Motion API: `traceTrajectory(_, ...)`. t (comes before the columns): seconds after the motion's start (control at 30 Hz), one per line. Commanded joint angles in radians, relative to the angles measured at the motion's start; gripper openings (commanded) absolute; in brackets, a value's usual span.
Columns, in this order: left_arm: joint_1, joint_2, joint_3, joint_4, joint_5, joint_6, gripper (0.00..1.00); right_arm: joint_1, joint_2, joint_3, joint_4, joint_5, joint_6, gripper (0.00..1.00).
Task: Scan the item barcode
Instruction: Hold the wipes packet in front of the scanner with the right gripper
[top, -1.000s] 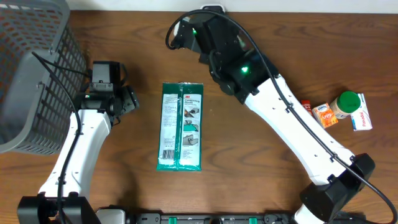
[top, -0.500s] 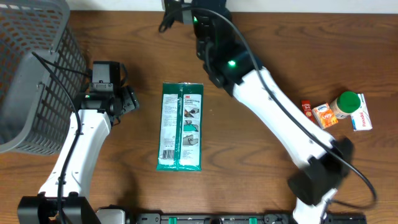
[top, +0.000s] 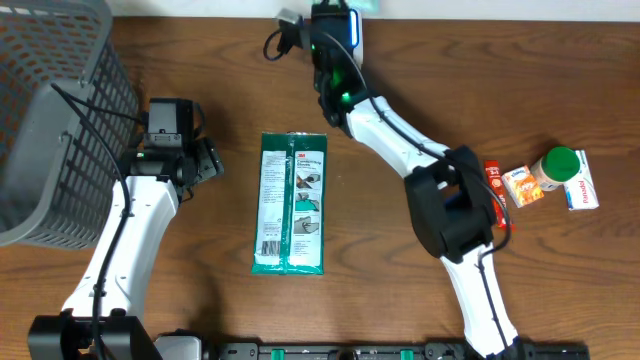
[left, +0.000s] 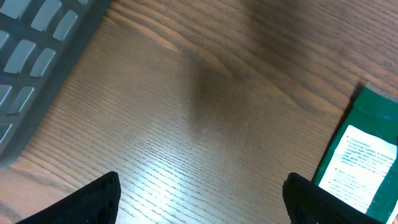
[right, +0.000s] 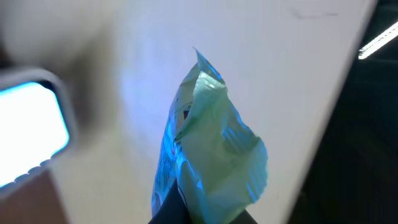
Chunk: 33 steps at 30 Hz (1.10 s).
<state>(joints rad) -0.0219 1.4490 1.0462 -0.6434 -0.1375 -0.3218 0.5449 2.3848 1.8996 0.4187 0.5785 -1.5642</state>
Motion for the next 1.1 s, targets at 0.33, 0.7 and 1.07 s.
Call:
traceTrajectory(0.33, -0.002, -0.014, 0.024, 0.0, -0.013, -0.006, 0.85, -0.048, 0.057, 0.201, -0.229, -0.143, 0.449, 0.01)
traceTrajectory(0.7, -0.002, -0.014, 0.024, -0.001, -0.013, -0.006, 0.85, -0.063, 0.138, 0.201, -0.212, -0.169, 0.449, 0.01)
traceTrajectory(1.07, -0.002, -0.014, 0.024, -0.001, -0.013, -0.006, 0.85, -0.053, 0.253, 0.2, -0.198, -0.137, 0.491, 0.01)
